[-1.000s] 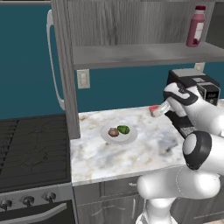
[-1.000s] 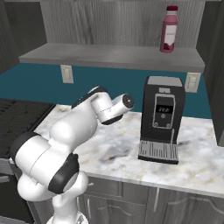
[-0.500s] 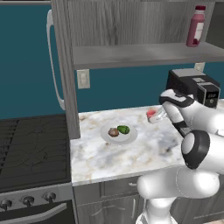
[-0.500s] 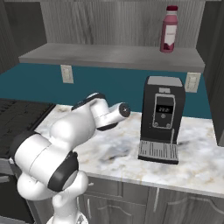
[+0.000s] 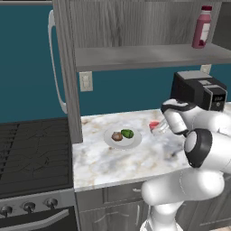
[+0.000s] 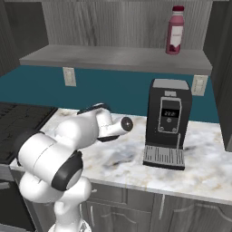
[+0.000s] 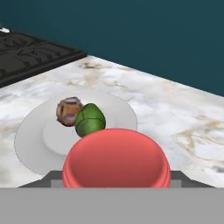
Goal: Pick the avocado and bread from the counter and place them on the plate. Then pick the jam from the cabinet and place it next to the plate. Lastly close the cabinet door.
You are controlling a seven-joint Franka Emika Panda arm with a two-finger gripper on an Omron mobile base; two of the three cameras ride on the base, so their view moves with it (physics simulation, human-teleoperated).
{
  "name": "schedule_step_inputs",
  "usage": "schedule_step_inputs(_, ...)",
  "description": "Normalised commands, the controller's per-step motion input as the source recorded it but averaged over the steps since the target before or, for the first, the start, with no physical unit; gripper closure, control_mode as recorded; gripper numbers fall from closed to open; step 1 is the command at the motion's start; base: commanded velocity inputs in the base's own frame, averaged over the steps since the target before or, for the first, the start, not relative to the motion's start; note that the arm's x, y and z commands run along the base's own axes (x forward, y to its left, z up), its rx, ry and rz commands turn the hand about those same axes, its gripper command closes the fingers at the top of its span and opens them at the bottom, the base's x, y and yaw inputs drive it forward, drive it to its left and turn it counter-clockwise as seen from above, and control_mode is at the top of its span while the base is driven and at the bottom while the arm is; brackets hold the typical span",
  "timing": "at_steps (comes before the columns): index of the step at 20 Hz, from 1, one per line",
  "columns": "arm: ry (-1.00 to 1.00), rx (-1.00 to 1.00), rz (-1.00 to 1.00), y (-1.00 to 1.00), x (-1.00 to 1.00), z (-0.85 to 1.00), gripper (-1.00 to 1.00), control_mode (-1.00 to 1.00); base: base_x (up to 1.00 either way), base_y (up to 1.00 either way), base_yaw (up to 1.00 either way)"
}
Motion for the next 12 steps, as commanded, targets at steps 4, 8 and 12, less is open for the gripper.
schedule_step_inputs(4, 0.00, 0.00, 0.00, 0.01, 0.00, -0.38, 1.00, -1.00, 0.00, 0.00, 0.00)
schedule_step_inputs(8, 0.00, 0.00, 0.00, 0.04, 0.00, -0.37, 1.00, -1.00, 0.00, 0.00, 0.00)
schedule_step_inputs(12, 0.00, 0.00, 0.00, 0.04, 0.00, -0.35, 1.00, -1.00, 0.00, 0.00, 0.00)
